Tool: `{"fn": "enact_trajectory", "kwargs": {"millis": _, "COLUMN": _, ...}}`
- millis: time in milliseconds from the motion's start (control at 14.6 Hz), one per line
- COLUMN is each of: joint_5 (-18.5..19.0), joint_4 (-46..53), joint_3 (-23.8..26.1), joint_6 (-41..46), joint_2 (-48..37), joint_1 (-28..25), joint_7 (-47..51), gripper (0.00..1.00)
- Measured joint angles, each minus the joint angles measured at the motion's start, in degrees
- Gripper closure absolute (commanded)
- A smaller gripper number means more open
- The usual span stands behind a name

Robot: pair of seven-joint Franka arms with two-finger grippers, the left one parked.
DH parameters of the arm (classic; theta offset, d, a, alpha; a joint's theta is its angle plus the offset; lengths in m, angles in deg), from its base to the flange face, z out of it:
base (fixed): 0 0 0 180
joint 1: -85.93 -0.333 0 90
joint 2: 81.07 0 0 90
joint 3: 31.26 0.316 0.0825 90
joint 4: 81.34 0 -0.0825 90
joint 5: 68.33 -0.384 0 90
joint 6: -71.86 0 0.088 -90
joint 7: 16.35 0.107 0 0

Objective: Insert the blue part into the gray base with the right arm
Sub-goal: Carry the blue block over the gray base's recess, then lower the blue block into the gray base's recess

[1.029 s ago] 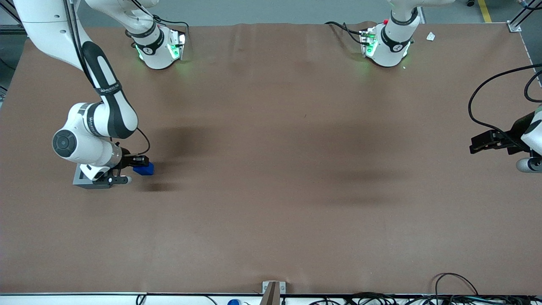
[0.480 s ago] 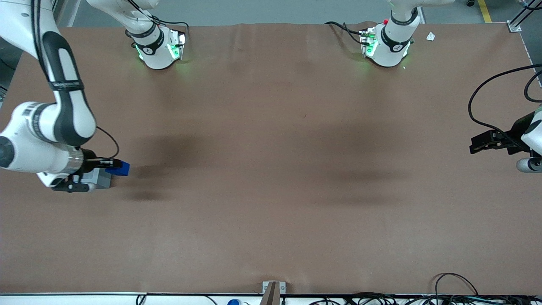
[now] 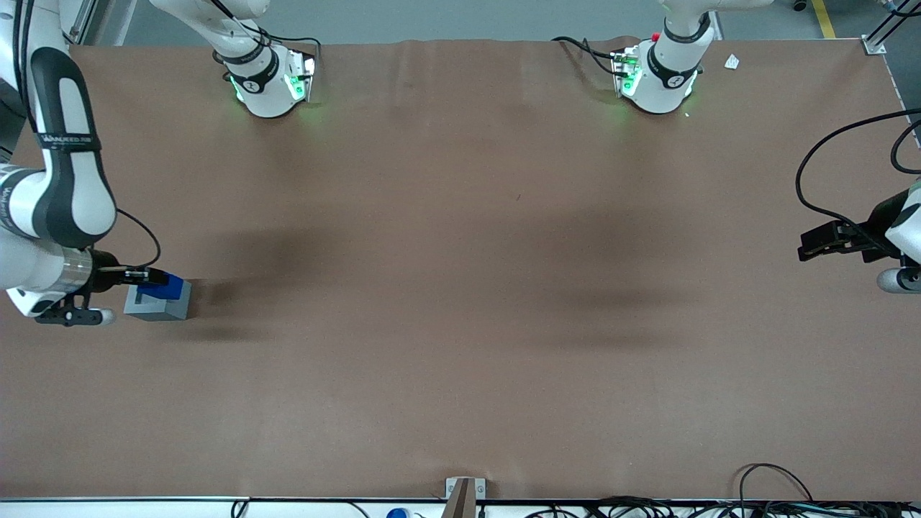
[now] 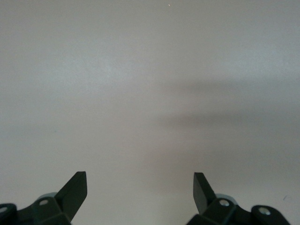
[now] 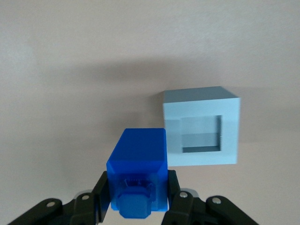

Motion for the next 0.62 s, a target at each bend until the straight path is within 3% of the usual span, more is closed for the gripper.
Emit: {"fn": "enact_trajectory", "kwargs": {"millis": 617, "joint_5": 0.3, "joint_4": 0.6, "joint_3": 0.0, "joint_6": 0.3, "joint_2": 0.0, "joint_1": 3.2, "joint_7": -0.2, "gripper": 0.81}}
